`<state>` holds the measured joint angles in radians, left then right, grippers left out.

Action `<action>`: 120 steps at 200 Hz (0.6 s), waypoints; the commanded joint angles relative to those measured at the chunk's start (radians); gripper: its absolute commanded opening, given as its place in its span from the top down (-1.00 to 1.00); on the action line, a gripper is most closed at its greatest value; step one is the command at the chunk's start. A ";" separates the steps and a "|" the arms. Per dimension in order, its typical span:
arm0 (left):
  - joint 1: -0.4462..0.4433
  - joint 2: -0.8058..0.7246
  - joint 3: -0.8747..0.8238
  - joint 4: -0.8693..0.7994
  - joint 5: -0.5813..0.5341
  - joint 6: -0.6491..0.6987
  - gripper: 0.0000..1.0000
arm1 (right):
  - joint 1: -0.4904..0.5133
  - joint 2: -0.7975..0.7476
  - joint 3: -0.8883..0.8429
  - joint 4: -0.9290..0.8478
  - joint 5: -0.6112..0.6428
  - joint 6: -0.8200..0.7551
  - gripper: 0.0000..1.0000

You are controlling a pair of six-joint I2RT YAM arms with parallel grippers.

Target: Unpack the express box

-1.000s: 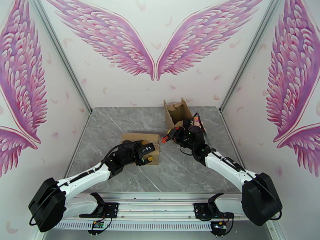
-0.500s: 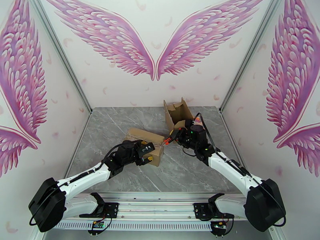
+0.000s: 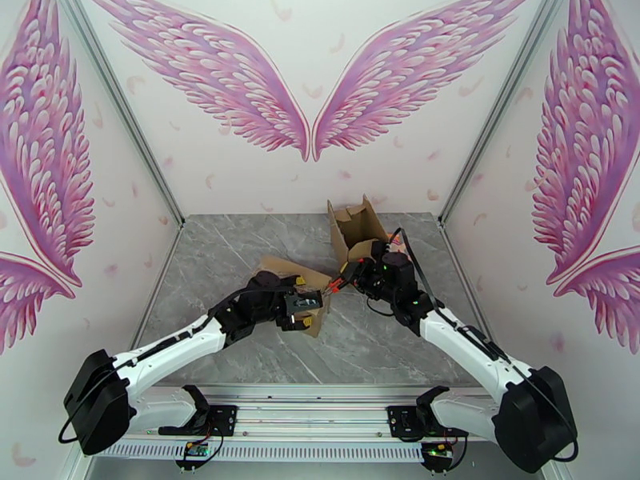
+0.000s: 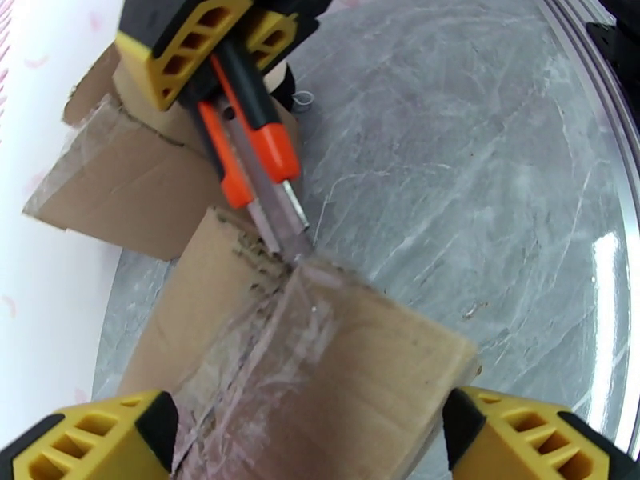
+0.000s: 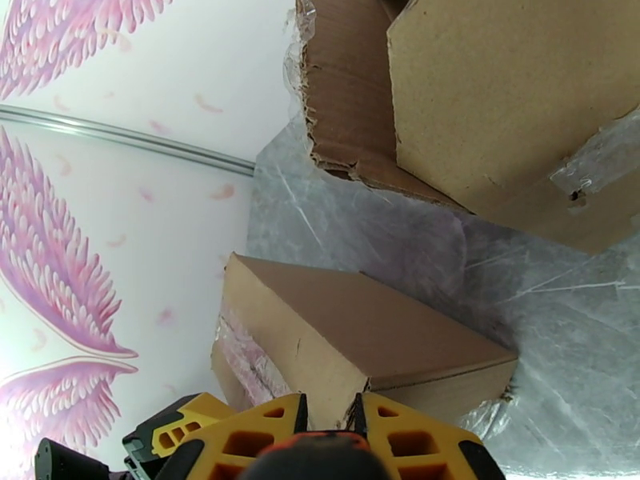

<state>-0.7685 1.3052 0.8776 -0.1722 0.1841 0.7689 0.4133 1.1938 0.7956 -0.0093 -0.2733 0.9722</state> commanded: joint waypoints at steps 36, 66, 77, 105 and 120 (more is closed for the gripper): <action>0.000 0.090 0.069 -0.113 0.088 0.067 -0.71 | 0.009 -0.081 -0.041 0.098 0.131 0.019 1.00; 0.000 0.094 0.062 -0.111 0.092 0.057 -0.63 | 0.008 -0.124 -0.072 0.085 0.204 0.004 1.00; 0.000 0.089 0.059 -0.102 0.091 0.049 -0.62 | 0.006 -0.126 -0.081 0.095 0.216 0.000 1.00; -0.003 0.078 0.054 -0.080 0.090 0.035 -0.61 | 0.006 -0.101 -0.090 0.149 0.225 -0.002 1.00; -0.006 0.073 0.050 -0.072 0.085 0.028 -0.61 | 0.004 -0.079 -0.089 0.171 0.225 -0.002 1.00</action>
<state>-0.7677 1.3891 0.9169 -0.2363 0.2428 0.8154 0.4152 1.0889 0.7174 0.0769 -0.0830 0.9722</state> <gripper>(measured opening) 0.807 0.207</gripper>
